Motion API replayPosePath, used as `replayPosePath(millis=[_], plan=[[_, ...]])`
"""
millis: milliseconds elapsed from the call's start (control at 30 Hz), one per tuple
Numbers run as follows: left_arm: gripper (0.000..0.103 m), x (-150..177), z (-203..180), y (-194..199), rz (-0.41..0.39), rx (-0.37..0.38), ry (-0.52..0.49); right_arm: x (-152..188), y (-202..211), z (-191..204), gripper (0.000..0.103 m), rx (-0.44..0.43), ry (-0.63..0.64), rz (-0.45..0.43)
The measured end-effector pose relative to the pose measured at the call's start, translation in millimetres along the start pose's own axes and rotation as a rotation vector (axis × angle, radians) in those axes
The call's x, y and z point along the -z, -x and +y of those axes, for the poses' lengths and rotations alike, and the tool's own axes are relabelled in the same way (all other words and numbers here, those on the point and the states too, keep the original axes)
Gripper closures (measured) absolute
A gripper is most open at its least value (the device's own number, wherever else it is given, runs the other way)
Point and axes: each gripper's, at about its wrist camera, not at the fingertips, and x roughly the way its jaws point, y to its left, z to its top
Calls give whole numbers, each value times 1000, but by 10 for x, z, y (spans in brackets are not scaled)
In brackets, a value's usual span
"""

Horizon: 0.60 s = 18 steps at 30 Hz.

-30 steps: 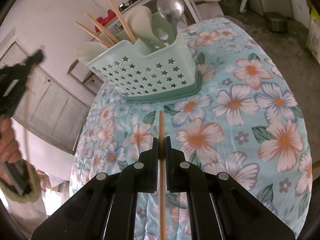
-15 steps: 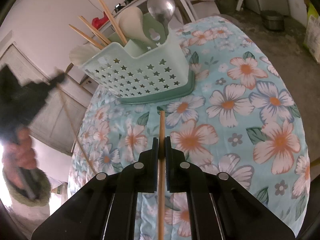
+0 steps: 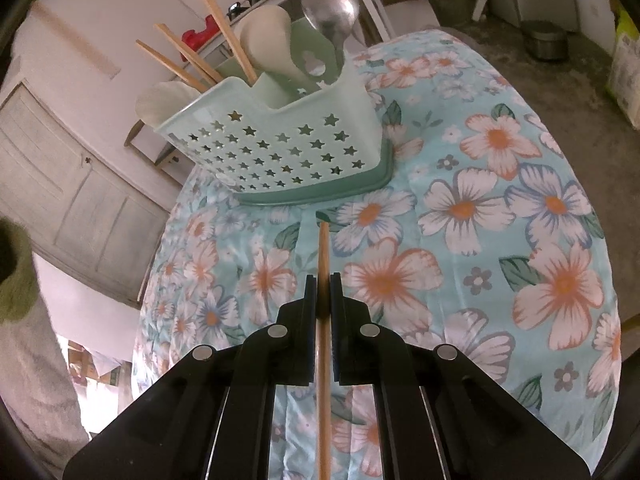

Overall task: Organize utensils
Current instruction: 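Open the left gripper to drop its chopstick into the caddy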

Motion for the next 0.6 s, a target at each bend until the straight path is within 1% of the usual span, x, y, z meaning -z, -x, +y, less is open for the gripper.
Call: replayPosePath(millis=[100, 233, 300, 433, 467, 500, 533, 567, 600], plan=[[97, 174, 88, -243, 6, -20, 4, -3, 9, -4, 98, 3, 1, -3], [97, 506, 246, -459, 10, -79, -20, 8, 32, -19, 98, 4, -4, -7], [97, 667, 340, -522, 40, -101, -5, 10, 37, -22, 98, 4, -3, -9], [97, 886, 454, -525, 112, -113, 20, -11, 68, -41, 98, 4, -7, -19], [91, 918, 465, -511, 126, -109, 21, -18, 86, -47, 98, 2, -8, -25], [77, 946, 470, -500, 142, -106, 20, -35, 120, -54, 98, -1, -10, -36], [70, 968, 474, -461, 156, -105, 16, -52, 148, -56, 98, -3, -10, -43], [60, 985, 480, -412, 159, -105, 13, -76, 191, -54, 98, -7, -8, -54], [54, 997, 467, -364, 160, -101, 8, -98, 235, -49, 98, -10, -7, -67]])
